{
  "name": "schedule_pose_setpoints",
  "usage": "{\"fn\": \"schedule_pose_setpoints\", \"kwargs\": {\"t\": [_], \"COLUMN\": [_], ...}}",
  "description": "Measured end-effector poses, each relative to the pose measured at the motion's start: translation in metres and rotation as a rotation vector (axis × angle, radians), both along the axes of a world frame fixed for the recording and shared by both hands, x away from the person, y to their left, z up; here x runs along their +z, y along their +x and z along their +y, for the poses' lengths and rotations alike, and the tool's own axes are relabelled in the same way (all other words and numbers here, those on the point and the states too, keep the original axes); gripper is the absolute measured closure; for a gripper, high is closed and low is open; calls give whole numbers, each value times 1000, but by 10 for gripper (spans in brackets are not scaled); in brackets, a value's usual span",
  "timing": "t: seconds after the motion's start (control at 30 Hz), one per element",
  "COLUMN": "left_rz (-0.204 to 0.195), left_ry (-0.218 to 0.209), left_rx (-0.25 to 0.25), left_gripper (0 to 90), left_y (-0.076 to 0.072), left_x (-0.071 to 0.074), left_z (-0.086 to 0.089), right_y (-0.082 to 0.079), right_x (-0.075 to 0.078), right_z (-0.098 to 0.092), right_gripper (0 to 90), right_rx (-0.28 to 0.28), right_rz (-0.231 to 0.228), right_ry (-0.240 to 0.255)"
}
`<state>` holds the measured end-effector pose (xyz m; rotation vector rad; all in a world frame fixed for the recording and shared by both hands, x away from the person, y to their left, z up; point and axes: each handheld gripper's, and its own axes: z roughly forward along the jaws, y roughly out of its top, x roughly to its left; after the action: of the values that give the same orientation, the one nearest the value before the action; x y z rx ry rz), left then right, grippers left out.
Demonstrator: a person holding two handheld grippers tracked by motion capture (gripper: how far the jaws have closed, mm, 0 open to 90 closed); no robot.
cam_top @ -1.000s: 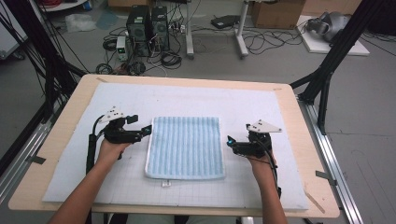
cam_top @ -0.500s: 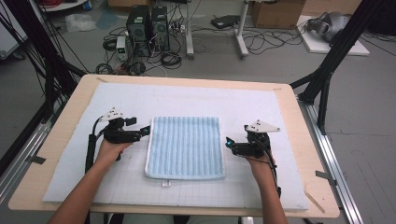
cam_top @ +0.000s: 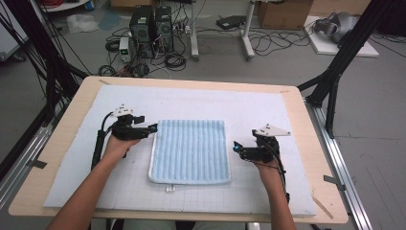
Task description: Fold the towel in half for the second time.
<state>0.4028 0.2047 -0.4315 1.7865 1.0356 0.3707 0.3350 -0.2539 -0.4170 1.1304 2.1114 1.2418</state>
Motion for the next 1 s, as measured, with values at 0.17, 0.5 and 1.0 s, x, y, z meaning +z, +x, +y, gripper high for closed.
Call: {"fn": "schedule_pose_setpoints", "kwargs": {"t": [0.17,0.5,1.0], "left_rz": [32,50,51], "left_ry": [38,142,196], "left_rx": [35,-12,-115], "left_gripper": [272,382,800], "left_y": [13,36,37], "left_x": [-9,-11,-18], "left_z": [-4,-25,-35], "right_y": [1,2,5], "right_x": [-2,-4,-7], "right_z": [2,4,6], "right_gripper": [110,110,110], "right_rx": [2,10,20], "right_rz": [15,39,61], "right_ry": [-4,-9,-7]}}
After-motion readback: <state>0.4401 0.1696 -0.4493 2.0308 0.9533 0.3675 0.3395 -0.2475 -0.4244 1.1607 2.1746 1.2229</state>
